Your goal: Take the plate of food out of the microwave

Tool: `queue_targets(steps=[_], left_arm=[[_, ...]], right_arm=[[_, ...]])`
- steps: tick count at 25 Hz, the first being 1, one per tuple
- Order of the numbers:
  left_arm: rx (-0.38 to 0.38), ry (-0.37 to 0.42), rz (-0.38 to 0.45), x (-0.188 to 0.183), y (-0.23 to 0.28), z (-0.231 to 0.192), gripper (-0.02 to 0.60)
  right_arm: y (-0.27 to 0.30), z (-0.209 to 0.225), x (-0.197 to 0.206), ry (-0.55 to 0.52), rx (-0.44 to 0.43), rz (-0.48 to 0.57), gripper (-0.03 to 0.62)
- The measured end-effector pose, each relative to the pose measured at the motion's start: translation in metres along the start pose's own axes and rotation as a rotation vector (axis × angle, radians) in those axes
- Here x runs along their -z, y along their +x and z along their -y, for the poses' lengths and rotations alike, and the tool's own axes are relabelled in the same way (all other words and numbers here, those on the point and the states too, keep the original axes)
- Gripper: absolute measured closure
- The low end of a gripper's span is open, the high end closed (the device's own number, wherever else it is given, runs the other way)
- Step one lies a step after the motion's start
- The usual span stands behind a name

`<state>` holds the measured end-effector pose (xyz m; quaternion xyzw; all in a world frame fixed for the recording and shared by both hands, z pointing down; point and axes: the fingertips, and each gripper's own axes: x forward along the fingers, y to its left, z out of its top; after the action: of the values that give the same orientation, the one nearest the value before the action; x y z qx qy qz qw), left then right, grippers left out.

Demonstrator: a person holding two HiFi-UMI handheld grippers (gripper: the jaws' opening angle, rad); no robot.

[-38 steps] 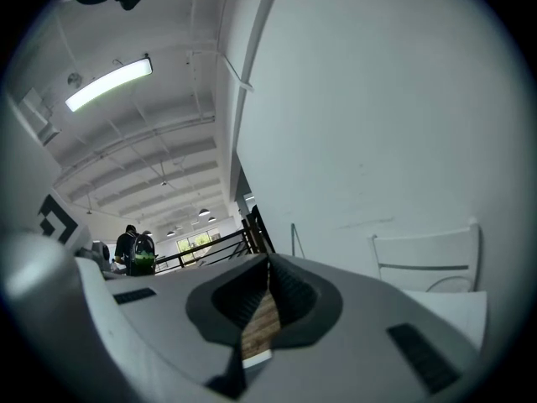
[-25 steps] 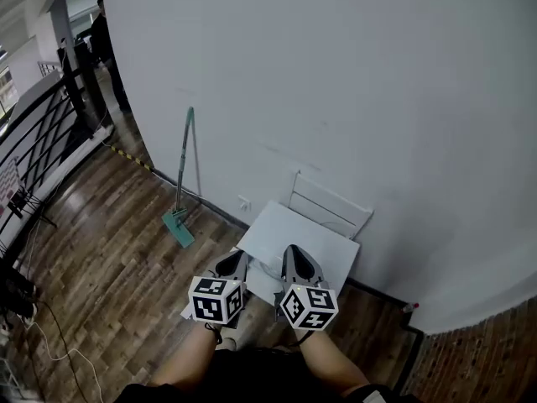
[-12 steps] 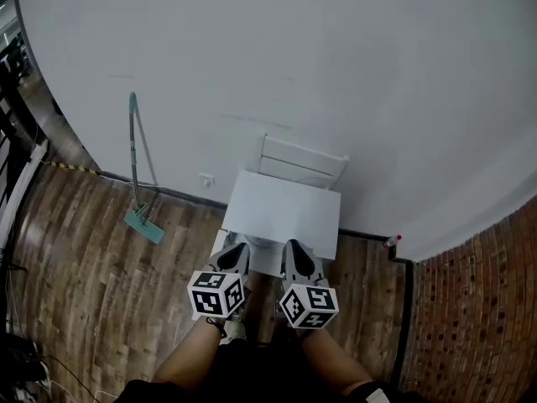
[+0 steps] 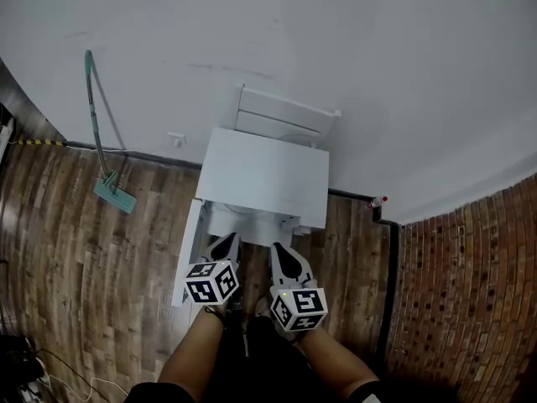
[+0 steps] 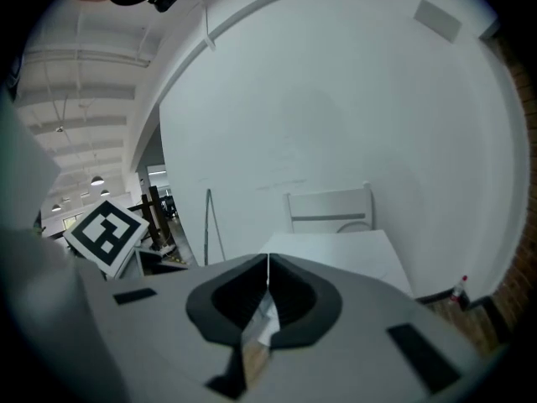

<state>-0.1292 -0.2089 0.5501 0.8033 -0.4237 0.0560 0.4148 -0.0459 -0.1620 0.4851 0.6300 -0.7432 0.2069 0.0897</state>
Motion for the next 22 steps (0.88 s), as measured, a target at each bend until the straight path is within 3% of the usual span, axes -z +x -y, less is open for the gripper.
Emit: queue_targets(steps=[8, 13, 15, 19, 22], left_arm=[[-0.129, -0.037, 0.035, 0.075, 0.056, -0.069, 0.584], [-0.139, -0.11, 0.048, 0.117, 0.105, -0.103, 0.577], [-0.128, -0.194, 0.063, 0.13, 0.128, -0.116, 0.531], [-0.106, -0.426, 0.103, 0.144, 0.178, -0.133, 0.366], [-0.18, -0.518, 0.124, 0.151, 0.207, -0.154, 0.291]], right_arm=[[0.051, 0.036, 0.097, -0.04, -0.093, -0.069, 0.582], [0.069, 0.064, 0.141, -0.035, -0.107, -0.069, 0.582], [0.067, 0.075, 0.157, -0.023, -0.111, -0.074, 0.582], [0.052, 0.099, 0.188, -0.004, -0.116, -0.101, 0.582], [0.033, 0.116, 0.21, 0.024, -0.108, -0.128, 0.582]])
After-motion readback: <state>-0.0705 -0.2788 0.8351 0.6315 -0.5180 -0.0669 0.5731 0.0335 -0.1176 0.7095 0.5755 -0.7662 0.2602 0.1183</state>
